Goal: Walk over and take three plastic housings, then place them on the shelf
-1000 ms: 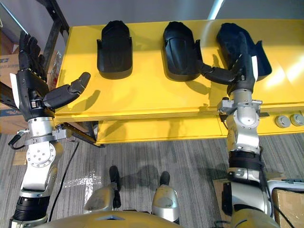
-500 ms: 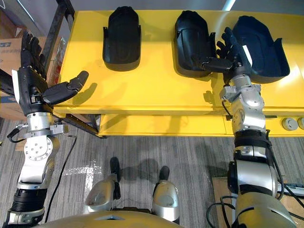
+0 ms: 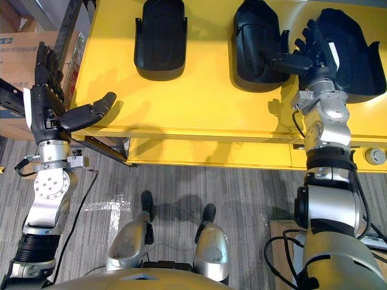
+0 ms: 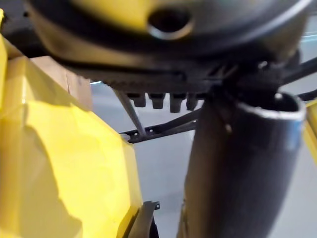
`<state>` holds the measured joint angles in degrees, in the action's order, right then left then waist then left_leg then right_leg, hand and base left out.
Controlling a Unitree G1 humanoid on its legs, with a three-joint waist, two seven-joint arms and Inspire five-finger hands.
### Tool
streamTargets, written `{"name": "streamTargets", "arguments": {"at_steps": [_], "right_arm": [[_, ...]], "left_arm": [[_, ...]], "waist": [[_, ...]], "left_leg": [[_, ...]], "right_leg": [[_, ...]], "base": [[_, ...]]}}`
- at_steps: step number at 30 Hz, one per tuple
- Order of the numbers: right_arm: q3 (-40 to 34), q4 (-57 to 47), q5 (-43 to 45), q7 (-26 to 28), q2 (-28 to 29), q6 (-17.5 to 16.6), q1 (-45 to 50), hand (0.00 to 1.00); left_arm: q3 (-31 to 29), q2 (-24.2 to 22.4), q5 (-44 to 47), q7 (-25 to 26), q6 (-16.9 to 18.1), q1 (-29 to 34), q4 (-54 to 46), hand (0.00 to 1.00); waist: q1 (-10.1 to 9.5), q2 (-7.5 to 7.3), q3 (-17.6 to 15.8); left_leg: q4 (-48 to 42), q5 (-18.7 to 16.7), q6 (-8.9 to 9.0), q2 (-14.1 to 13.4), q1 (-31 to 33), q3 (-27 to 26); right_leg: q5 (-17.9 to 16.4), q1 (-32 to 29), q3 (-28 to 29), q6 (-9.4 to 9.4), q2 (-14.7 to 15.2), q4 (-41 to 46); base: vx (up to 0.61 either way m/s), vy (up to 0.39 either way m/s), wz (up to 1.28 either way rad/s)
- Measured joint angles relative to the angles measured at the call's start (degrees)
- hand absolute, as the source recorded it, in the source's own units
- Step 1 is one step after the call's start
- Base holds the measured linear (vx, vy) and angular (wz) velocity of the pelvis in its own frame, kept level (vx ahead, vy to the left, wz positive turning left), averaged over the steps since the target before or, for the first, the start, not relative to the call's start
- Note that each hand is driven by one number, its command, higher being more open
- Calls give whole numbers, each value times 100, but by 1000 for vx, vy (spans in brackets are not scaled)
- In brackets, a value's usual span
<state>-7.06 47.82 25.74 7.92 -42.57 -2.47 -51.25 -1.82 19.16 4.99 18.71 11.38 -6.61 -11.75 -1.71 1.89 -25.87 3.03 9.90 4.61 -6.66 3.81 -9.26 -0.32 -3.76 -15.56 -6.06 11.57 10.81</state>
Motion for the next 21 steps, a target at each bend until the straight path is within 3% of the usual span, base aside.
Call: {"name": "streamTargets", "arguments": {"at_steps": [11, 16, 21], "right_arm": [[-1, 353, 30, -218, -55, 94, -280, 100], [42, 501, 43, -231, -494, 232, -414, 100], [38, 624, 39, -267, -495, 224, -486, 100]], "left_arm": [[40, 128, 175, 55, 0, -3, 8, 100], [160, 162, 235, 41, 9, -31, 19, 100], [165, 164, 367, 39, 9, -33, 29, 100]], "waist": [[21, 11, -5], [-56, 106, -56], [-56, 122, -61]], "left_leg": [[-49, -4, 6, 5, 58, 19], [-84, 7, -3, 0, 151, 40], [-85, 8, -3, -2, 151, 34]], "right_leg": [[-15, -36, -16, 0, 15, 28], [-32, -145, -23, 8, 23, 115], [-34, -149, -17, 10, 22, 121]], "base": [[0, 0, 0], [-2, -1, 1], [0, 0, 0]]}}
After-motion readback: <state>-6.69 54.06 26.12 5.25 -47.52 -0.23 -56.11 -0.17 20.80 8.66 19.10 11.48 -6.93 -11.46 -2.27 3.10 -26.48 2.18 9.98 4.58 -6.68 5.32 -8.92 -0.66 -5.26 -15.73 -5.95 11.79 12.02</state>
